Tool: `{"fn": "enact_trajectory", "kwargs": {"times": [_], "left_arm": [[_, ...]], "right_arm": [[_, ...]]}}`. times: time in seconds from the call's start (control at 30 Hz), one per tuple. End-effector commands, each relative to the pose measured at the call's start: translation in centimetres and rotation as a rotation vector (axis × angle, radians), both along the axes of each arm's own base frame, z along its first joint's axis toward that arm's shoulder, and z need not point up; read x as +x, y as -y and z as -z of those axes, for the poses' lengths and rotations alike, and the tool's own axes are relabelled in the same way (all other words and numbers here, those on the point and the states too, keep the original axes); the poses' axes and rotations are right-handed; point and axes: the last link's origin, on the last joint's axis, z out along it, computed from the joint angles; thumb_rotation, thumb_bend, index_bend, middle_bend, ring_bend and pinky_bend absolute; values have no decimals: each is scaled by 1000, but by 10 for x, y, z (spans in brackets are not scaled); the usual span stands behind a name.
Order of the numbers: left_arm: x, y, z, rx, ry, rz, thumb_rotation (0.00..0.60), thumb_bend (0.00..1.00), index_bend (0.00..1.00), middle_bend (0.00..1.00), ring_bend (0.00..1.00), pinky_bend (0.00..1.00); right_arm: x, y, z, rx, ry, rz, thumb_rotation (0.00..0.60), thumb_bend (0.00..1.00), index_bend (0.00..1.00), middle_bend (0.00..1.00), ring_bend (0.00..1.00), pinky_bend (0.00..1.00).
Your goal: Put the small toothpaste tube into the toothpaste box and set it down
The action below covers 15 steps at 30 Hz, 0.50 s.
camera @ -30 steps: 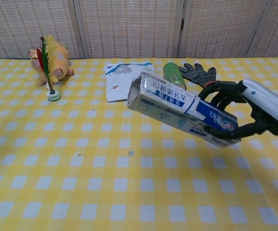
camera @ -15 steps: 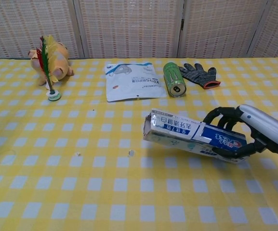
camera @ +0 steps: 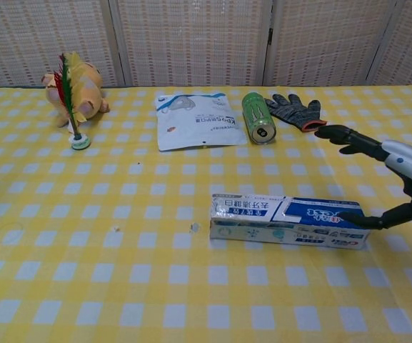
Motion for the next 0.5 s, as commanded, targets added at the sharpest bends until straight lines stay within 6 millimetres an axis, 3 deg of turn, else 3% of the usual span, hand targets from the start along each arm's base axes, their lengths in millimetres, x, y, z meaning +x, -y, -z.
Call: {"fn": "enact_trajectory", "kwargs": {"times": [0.03,0.17,0.27,0.37,0.5], "left_arm": [[-10,12,-3,17,-6,-14,600,232,103,38,0,0],[-27,36,-3,12,-5,-31,600,232,103,38,0,0],[-38,52,-2,20,4,-42,600,232,103,38,0,0],[-44,59,-2,37,10,-46,600,232,103,38,0,0],[-42,63,-4,50,-8,-17,600,233,101,38,0,0]], "right_arm": [[-12,-25,-53,-109,-137,3,600,310,0,0,1,28],[-33,-55,-98,-196,-392,116,600,309,0,0,0,0],[-39,-78,-122,-289,-457,199,600,309,0,0,0,0],[-44,-97,-136,-356,-456,226,600,309,0,0,0,0],[-44,-106,-144,-358,-471,228,600,309,0,0,0,0]]}}
